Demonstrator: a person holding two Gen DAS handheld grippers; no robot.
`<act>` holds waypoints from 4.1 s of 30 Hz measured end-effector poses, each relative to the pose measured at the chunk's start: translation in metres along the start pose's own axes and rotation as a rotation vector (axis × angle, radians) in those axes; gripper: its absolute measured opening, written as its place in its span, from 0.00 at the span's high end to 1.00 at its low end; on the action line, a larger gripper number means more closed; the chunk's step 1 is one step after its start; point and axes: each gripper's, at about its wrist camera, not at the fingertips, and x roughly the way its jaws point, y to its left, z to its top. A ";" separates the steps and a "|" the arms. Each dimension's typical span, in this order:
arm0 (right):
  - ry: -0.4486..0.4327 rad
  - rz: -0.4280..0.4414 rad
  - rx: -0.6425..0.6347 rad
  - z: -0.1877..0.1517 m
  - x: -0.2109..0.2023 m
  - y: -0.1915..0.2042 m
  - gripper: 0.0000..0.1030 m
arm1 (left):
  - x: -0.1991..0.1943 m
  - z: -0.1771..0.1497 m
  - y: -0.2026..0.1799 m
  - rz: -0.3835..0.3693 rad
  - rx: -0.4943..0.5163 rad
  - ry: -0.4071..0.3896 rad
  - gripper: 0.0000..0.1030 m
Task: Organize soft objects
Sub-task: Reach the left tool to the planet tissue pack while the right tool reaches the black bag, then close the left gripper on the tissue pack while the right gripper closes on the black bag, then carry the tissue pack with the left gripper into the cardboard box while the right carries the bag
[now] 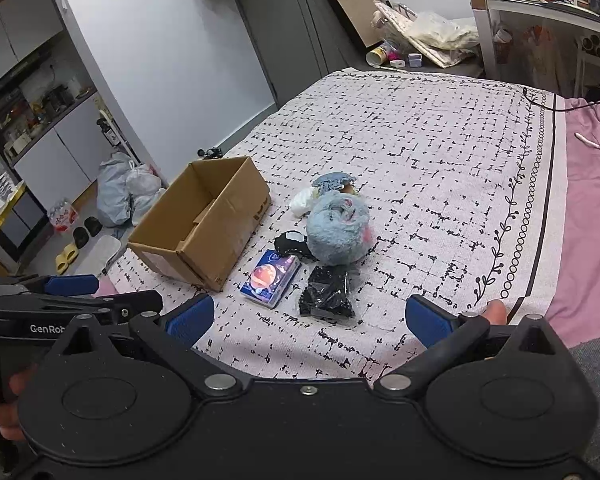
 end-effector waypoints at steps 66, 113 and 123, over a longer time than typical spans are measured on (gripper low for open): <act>0.266 -0.066 0.486 0.023 0.176 -0.048 0.25 | 0.215 0.024 -0.015 0.027 -0.132 0.300 0.38; -0.055 0.128 0.334 0.038 0.073 0.006 0.99 | 0.032 0.032 0.054 -0.062 -0.313 -0.049 0.48; -0.100 0.124 0.262 0.064 0.057 0.024 0.99 | 0.015 0.046 0.062 -0.090 -0.272 -0.107 0.48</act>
